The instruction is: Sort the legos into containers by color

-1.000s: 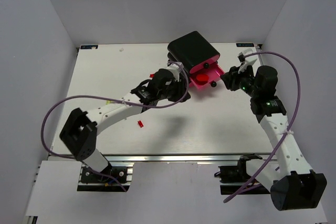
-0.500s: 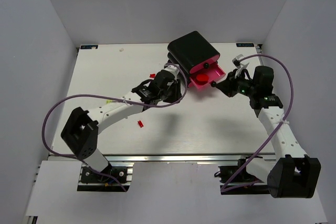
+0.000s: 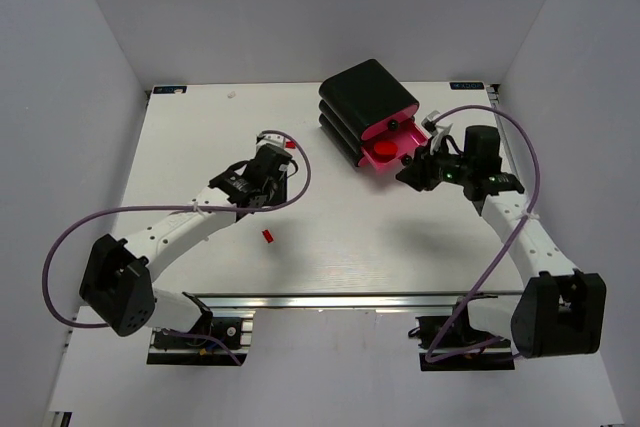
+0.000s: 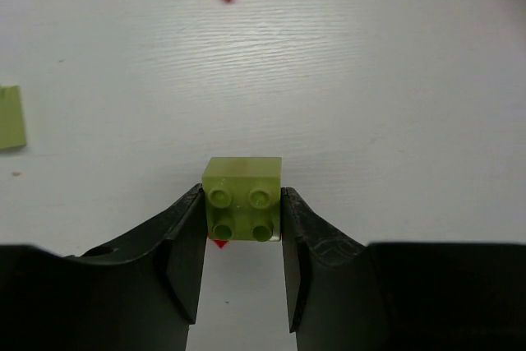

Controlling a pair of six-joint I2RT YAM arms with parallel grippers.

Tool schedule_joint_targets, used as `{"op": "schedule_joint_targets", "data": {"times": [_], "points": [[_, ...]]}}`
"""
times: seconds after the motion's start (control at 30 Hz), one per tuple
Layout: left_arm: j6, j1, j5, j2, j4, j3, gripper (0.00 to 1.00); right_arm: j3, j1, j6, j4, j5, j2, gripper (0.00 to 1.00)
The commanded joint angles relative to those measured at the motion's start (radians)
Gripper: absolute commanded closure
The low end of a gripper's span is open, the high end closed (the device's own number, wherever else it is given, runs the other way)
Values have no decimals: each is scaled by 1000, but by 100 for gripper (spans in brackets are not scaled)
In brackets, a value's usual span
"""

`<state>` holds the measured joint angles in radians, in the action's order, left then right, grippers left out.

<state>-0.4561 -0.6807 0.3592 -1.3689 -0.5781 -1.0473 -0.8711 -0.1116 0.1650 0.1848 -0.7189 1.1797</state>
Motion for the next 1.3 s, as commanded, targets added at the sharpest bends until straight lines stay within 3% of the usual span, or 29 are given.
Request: {"op": "schedule_joint_targets", "data": {"times": [0.0, 0.1, 0.23, 0.57, 0.67, 0.73, 0.8, 0.87, 1.03, 1.27], "points": [[30, 41, 78, 10, -89, 24, 100, -65, -3, -13, 59, 140, 75, 65], [65, 92, 119, -24, -109, 56, 100, -86, -7, -31, 68, 261, 129, 75], [102, 154, 71, -87, -65, 87, 100, -66, -14, -71, 0, 361, 133, 95], [135, 217, -37, -186, 6, 82, 95, -115, -16, -148, -45, 572, 247, 100], [148, 227, -49, -177, 21, 95, 95, -66, -16, -122, -88, 479, 198, 100], [161, 236, -66, -170, 30, 104, 94, -36, -16, 52, -88, 162, 126, 100], [168, 247, -75, -174, 41, 107, 86, 0, -32, 134, -62, -94, 86, 92], [171, 247, -94, -188, 43, 107, 73, 18, -66, 154, -77, -141, 51, 81], [177, 267, -123, -236, 40, 99, 47, -12, -138, 229, -15, -67, 67, 67], [169, 276, -134, -205, 35, 104, 32, -98, -224, 272, 25, -8, 153, 62]]}}
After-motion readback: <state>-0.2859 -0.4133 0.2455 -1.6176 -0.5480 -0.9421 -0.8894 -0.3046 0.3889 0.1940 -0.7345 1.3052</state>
